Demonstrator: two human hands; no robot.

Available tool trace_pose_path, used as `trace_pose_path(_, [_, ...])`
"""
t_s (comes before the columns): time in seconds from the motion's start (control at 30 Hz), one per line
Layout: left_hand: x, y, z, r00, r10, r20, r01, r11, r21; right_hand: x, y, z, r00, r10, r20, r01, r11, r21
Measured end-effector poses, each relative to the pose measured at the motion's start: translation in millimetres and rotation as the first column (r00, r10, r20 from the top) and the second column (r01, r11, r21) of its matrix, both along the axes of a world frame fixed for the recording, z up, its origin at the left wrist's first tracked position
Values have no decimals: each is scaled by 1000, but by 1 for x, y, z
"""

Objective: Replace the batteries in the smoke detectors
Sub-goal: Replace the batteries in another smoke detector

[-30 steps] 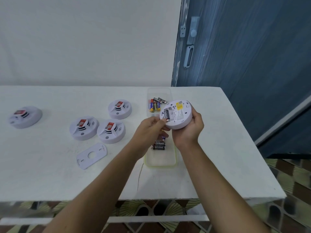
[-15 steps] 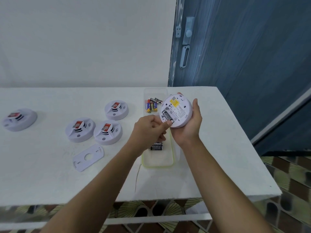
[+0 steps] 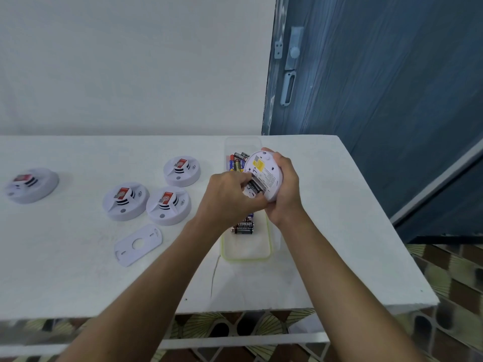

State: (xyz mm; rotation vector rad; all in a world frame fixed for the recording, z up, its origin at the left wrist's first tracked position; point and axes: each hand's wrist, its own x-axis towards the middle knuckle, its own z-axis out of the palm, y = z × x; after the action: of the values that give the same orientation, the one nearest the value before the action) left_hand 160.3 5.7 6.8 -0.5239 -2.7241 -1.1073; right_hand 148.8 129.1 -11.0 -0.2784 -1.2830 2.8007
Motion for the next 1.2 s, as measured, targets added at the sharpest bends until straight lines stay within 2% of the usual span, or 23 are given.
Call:
trace_pose_path(0.27, [-3, 0, -12, 999, -20, -50, 18, 999, -30, 1, -2, -3, 998, -27, 55, 27, 1000, -5])
trace_pose_path(0.37, [-2, 1, -16, 991, -47, -128, 39, 997, -61, 1, -2, -5, 997, -54, 63, 56, 998, -24])
trace_pose_path(0.43, [-2, 2, -22, 985, -52, -167, 48, 998, -27, 2, 0, -5, 996, -69, 52, 71, 997, -38])
trace_pose_path(0.57, [-2, 3, -28, 985, -95, -142, 94, 995, -12, 3, 1, -3, 994, -90, 57, 94, 993, -72])
trace_pose_path(0.67, [-3, 5, -23, 995, -95, -21, 95, 995, 4, 2, 1, -2, 992, -101, 70, 106, 992, -72])
trace_pose_path(0.8, [-3, -1, -19, 972, -71, 223, 18, 973, 231, 2, 6, -6, 989, -135, 57, 138, 988, -66])
trace_pose_path(0.87, [-3, -5, -18, 948, -79, 307, -2, 967, 256, 3, 9, -8, 987, -155, 46, 158, 985, -73])
trace_pose_path(0.93, [-3, -9, -18, 936, -95, 340, 15, 973, 230, 3, 13, -9, 984, -177, 38, 179, 980, -84])
trace_pose_path(1.07, [5, -24, -25, 936, -151, 317, 139, 989, 60, 4, 19, -12, 980, -197, 38, 200, 975, -97])
trace_pose_path(1.2, [13, -38, -31, 918, -249, 309, 292, 951, -100, 6, 21, -16, 975, -216, 43, 220, 967, -131])
